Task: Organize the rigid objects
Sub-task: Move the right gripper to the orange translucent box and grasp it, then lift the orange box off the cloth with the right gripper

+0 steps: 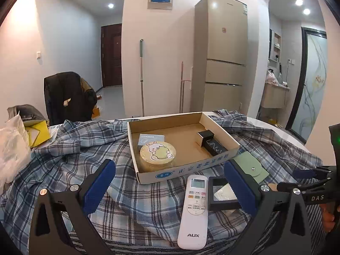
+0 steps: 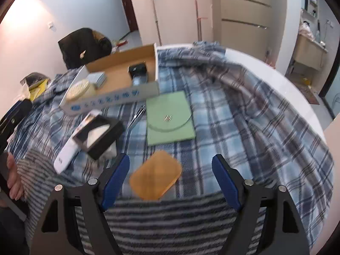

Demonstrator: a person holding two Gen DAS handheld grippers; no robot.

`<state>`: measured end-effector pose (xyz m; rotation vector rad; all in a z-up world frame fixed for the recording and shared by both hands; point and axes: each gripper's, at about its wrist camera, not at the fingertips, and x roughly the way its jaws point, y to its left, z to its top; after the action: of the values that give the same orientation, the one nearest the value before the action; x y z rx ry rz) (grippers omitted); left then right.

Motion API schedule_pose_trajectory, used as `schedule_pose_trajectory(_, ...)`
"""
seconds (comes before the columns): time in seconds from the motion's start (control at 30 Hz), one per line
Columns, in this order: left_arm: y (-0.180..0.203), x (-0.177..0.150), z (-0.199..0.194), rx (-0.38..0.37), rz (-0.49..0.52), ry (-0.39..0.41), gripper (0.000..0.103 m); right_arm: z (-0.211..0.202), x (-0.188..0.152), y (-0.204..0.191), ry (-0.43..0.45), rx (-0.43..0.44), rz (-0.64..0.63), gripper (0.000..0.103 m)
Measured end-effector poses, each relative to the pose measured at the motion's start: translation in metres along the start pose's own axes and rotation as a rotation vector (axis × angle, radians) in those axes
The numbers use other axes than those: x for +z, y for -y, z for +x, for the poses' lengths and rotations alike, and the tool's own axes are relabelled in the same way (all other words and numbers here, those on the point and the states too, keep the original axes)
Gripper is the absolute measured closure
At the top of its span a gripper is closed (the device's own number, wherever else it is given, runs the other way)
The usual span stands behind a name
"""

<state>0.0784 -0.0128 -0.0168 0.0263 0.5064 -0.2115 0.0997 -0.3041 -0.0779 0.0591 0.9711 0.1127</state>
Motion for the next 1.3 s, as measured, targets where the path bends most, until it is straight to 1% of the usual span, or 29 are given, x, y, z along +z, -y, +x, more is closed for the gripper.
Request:
schedule_pose_trajectory(0.1, 0.0, 0.0, -0.001, 0.01, 0.018, 0.004, 0.0, 0.002, -0.006, -0.001, -0.024, -0.003, -0.003, 0.024)
schedule_pose_trajectory(0.13, -0.002, 0.002, -0.002, 0.011, 0.009, 0.009, 0.0, 0.002, -0.008, -0.001, -0.03, 0.002, 0.005, 0.024)
schedule_pose_trajectory(0.27, -0.016, 0.003, -0.002, -0.027, -0.076, -0.009, 0.0, 0.009, -0.01, -0.006, -0.056, 0.0, 0.004, 0.029)
schedule_pose_trajectory(0.37, -0.013, 0.002, -0.002, 0.0, -0.046, -0.003, 0.0, 0.016, -0.008, -0.015, -0.078, 0.015, -0.011, 0.03)
schedule_pose_trajectory(0.5, -0.006, 0.0, -0.003, -0.009, -0.017, -0.003, 0.0, 0.027, -0.008, -0.033, -0.112, 0.028, -0.064, 0.03)
schedule_pose_trajectory(0.6, -0.004, -0.002, -0.003, 0.013, 0.0, -0.001, 0.0, 0.032, -0.008, -0.042, -0.116, 0.031, -0.083, 0.03)
schedule_pose_trajectory(0.67, -0.003, -0.002, -0.002, 0.006, 0.0, -0.004, 0.0, 0.036, -0.006, -0.046, -0.112, 0.016, -0.094, 0.036)
schedule_pose_trajectory(0.73, -0.002, -0.003, -0.002, 0.003, 0.005, -0.008, 0.0, 0.041, -0.002, -0.049, -0.114, 0.005, -0.101, 0.045)
schedule_pose_trajectory(0.77, -0.001, -0.003, -0.001, 0.003, 0.01, -0.008, 0.0, 0.043, -0.001, -0.05, -0.118, 0.003, -0.104, 0.047)
schedule_pose_trajectory(1.0, 0.001, -0.005, 0.001, 0.006, 0.02, -0.018, 0.0, 0.041, -0.007, -0.045, -0.128, -0.007, -0.111, 0.049)
schedule_pose_trajectory(1.07, 0.0, -0.005, 0.001, 0.007, 0.019, -0.017, 0.0, 0.041, -0.009, -0.042, -0.124, -0.024, -0.119, 0.06)
schedule_pose_trajectory(1.13, 0.0, -0.005, 0.001, 0.013, 0.017, -0.016, 0.0, 0.039, -0.01, -0.041, -0.118, -0.051, -0.142, 0.061)
schedule_pose_trajectory(1.23, -0.001, -0.005, 0.001, 0.016, 0.012, -0.017, 0.0, 0.038, -0.008, -0.034, -0.122, -0.025, -0.127, 0.061)
schedule_pose_trajectory(1.3, -0.001, -0.006, 0.002, 0.021, 0.014, -0.019, 0.0, 0.039, -0.007, -0.03, -0.124, -0.027, -0.113, 0.061)
